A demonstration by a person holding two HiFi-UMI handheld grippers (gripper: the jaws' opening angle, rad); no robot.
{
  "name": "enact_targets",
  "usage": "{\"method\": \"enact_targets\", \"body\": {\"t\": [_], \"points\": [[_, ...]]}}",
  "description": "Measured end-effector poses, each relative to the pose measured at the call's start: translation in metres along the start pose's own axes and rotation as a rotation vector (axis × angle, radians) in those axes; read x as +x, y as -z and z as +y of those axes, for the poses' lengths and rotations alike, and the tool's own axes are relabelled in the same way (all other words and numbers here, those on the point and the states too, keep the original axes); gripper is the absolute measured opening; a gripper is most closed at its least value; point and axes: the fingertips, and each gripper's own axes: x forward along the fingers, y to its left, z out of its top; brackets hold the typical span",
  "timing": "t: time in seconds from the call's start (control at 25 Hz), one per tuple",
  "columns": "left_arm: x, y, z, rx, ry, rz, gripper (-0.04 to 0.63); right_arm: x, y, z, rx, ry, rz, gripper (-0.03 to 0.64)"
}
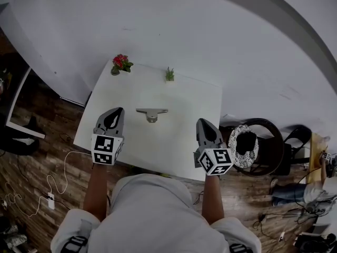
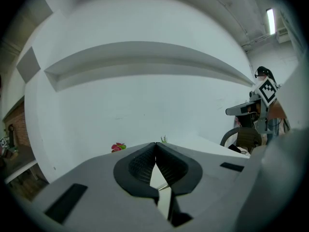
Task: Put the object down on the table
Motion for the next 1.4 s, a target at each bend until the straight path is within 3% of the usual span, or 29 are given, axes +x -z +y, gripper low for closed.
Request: {"method": "enact_targets", "body": {"t": [0.6, 1.4], "points": [[-0.035, -0.037, 0.029, -0.024, -0.066, -0.121, 0.020, 0.005, -0.015, 0.003, -0.053, 0.033, -0.018, 0.006], [-0.031, -0.057, 0.043, -0.031, -0.073, -0.148, 0.020, 0.000, -0.032, -0.013, -0.073, 0.080, -0.037, 0.006]]}}
